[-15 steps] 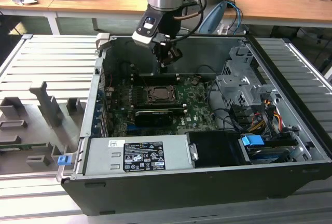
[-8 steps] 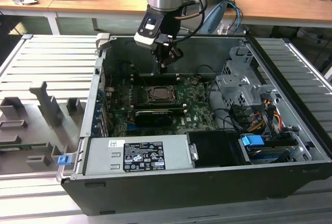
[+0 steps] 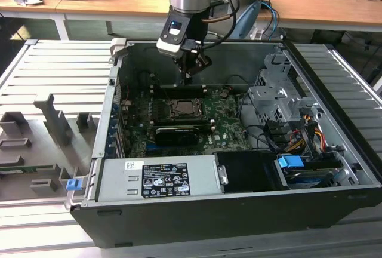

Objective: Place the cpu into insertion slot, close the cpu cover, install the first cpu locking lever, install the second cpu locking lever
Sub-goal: 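Install the first cpu locking lever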

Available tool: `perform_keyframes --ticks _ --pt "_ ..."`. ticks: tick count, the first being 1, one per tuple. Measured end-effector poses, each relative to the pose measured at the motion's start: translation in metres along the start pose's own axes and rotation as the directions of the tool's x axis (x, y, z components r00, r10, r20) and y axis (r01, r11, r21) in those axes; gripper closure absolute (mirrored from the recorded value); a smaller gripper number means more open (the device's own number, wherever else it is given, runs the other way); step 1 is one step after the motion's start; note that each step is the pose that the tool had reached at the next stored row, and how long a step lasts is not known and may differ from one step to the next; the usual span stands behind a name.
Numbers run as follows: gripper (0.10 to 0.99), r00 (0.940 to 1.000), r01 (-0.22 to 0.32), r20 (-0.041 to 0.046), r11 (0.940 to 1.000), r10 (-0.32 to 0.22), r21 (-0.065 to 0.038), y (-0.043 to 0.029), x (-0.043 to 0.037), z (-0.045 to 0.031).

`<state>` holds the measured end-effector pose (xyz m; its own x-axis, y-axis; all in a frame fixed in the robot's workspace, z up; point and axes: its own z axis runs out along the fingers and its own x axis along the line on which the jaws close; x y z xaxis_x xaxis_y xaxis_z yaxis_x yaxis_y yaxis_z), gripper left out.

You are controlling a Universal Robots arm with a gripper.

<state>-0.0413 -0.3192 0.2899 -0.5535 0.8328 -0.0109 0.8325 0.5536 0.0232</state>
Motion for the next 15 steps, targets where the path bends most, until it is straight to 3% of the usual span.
perform_keyframes --ticks 2,6,9,14,15 --pt "0.98 0.9997 0.025 -0.0005 0.9997 -0.025 0.0 0.0 0.0 0.0" --pt "0.98 0.9935 0.114 -0.0026 0.9935 -0.114 -0.001 0.0 0.0 0.0001" --pt "0.98 0.976 0.218 -0.0047 0.976 -0.218 -0.003 0.0 0.0 0.0004" --pt "0.98 0.9652 0.261 -0.0057 0.9652 -0.261 -0.004 0.0 0.0 0.0005" --pt "0.98 0.9591 0.283 -0.0061 0.9591 -0.283 -0.004 0.0 0.0 0.0005"
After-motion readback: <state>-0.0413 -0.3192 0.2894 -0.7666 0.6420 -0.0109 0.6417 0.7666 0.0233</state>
